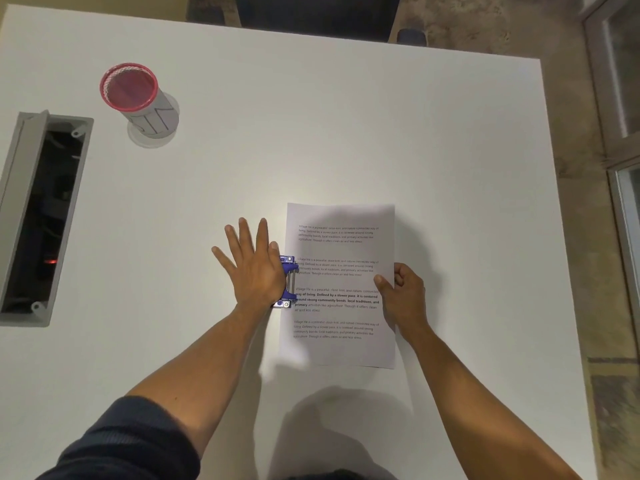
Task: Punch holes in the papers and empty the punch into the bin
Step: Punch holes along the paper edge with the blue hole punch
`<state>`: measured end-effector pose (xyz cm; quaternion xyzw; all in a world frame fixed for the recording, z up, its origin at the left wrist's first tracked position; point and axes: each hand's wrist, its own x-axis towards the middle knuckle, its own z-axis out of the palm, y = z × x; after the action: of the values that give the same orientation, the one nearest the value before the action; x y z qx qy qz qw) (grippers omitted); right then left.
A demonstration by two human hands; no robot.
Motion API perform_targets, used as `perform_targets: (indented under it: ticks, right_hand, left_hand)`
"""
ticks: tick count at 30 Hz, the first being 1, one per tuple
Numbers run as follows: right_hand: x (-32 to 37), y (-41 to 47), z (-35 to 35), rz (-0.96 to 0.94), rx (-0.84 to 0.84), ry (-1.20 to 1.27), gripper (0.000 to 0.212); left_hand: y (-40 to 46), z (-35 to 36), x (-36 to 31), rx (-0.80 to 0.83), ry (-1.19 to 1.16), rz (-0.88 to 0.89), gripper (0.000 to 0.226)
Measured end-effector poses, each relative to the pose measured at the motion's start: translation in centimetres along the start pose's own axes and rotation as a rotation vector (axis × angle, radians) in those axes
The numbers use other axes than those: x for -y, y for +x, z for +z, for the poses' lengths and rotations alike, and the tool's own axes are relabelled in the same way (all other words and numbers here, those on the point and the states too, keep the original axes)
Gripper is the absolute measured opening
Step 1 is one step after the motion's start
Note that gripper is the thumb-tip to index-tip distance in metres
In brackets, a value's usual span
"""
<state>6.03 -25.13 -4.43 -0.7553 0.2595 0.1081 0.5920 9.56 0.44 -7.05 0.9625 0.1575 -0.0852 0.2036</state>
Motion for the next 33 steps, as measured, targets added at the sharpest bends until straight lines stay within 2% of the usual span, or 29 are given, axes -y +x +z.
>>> perform_targets:
  ticks: [18,23,27,31,33]
  right_hand:
    - [0.1,-0.2,0.0,-0.014,0.005,-0.025,0.022]
    - [0.3,-0.4,-0.1,-0.014,0.007,-0.022,0.018]
    - [0.3,-0.6,-0.2,0.005,0.003,-0.018,0.016]
    - [-0.2,-0.7,-0.5,0.017,0.004,0.051,0.013]
    - [-0.3,-0.8,-0.7,0.022,0.016,0.07,0.012]
  left_hand:
    - [0.1,-0.9,-0.5,0.117,0.01,-0.043,0.053]
    - [-0.2,-1.8,-1.5,0.142,-0.055,-0.053,0.052]
    - [-0.4,-2.8,-1.6,0.111,-0.058,-0.049,0.054]
    - [-1.5,-3.8,-1.1,-0.02,-0.188,-0.002,0.052]
    - [-2.6,-4.0,-0.7,-0.031,-0.242,-0.007,0.046]
